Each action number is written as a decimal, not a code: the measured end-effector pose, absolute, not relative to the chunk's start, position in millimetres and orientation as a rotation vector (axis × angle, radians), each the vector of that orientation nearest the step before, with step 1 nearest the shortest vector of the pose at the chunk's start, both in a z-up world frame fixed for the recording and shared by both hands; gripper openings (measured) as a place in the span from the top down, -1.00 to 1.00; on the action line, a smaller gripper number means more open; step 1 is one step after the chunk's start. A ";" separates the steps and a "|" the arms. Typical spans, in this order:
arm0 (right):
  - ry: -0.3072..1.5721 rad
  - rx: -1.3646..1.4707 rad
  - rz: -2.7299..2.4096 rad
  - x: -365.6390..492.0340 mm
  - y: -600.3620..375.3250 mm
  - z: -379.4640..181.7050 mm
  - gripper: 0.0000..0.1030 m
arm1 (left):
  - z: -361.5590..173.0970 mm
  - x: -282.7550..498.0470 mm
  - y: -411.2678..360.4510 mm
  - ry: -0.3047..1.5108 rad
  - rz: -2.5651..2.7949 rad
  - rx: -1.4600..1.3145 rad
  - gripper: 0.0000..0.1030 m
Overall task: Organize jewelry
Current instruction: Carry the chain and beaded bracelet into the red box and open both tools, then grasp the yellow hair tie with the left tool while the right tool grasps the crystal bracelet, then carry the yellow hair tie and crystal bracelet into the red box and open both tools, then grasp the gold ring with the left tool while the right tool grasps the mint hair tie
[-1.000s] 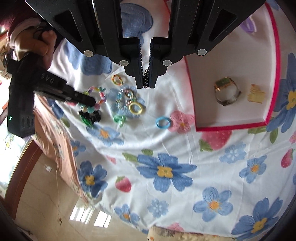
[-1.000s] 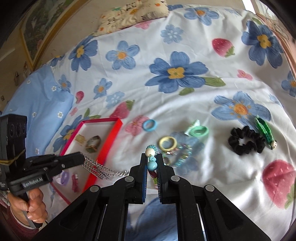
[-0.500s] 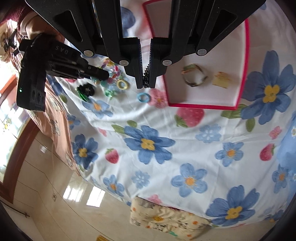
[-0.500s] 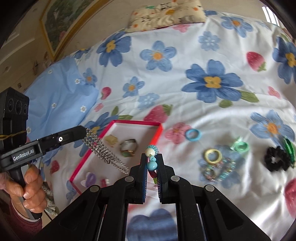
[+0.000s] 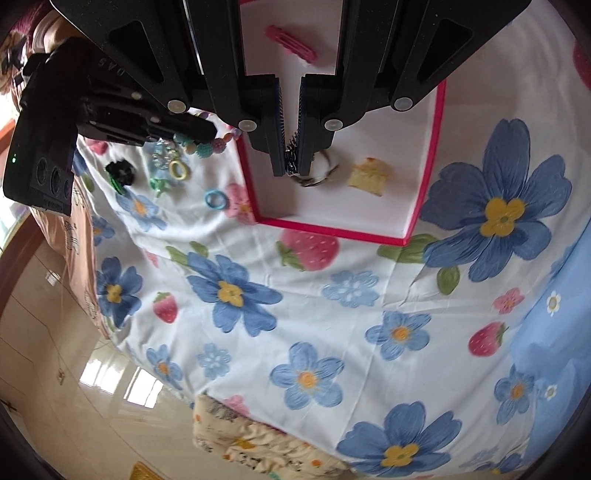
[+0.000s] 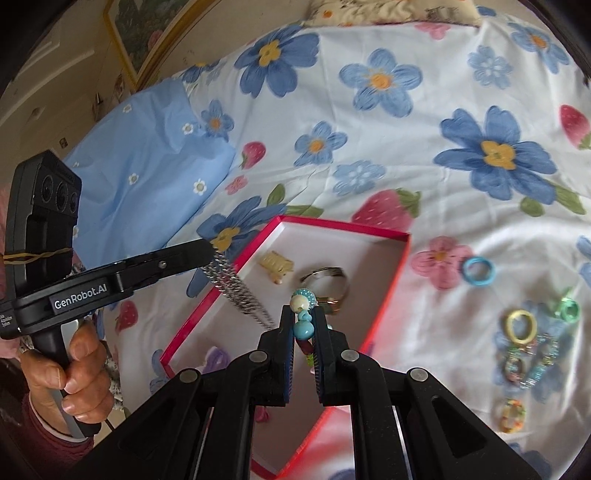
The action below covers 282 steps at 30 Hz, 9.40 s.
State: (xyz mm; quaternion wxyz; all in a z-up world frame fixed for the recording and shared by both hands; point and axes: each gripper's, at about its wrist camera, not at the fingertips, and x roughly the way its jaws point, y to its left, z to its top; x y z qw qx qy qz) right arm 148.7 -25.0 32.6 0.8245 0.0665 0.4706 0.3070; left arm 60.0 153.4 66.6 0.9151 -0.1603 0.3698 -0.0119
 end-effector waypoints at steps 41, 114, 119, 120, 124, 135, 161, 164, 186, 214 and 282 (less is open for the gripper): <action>1.177 0.018 0.647 158.4 26.5 -45.7 0.74 | -31.1 98.9 193.2 0.945 0.155 -0.360 0.71; 1.052 0.256 0.221 144.3 -230.8 -4.7 0.26 | 12.0 161.4 25.1 0.955 -0.095 -0.145 -0.29; 1.082 0.243 0.228 162.9 -230.3 -19.8 0.28 | 0.7 194.8 9.3 0.972 -0.120 -0.136 -0.26; 1.095 0.240 0.226 167.1 -229.6 -25.1 0.28 | -3.0 204.6 5.1 0.978 -0.128 -0.133 -0.26; 1.128 0.231 0.219 178.7 -228.3 -40.5 0.29 | -16.2 235.1 -9.6 1.004 -0.149 -0.091 -0.26; 1.141 0.207 0.185 183.4 -233.3 -51.9 0.86 | -67.6 300.4 -49.3 1.098 -0.201 -0.031 0.15; 0.967 0.255 0.300 145.5 -205.0 32.4 0.86 | -1.5 182.7 13.4 0.961 -0.190 -0.125 0.94; 0.967 0.244 0.326 142.5 -191.0 35.3 0.86 | 5.0 161.9 29.9 0.947 -0.157 -0.142 0.94; 0.972 0.185 0.541 129.7 -79.8 46.9 0.86 | 17.1 65.1 138.2 0.915 0.053 -0.287 0.94; 1.107 0.160 0.685 146.4 27.5 -20.2 0.86 | -26.6 81.8 184.2 1.030 0.184 -0.296 0.93; 1.029 0.325 0.249 89.6 -213.0 6.0 -0.06 | 21.1 80.2 66.4 0.946 0.011 -0.228 -0.51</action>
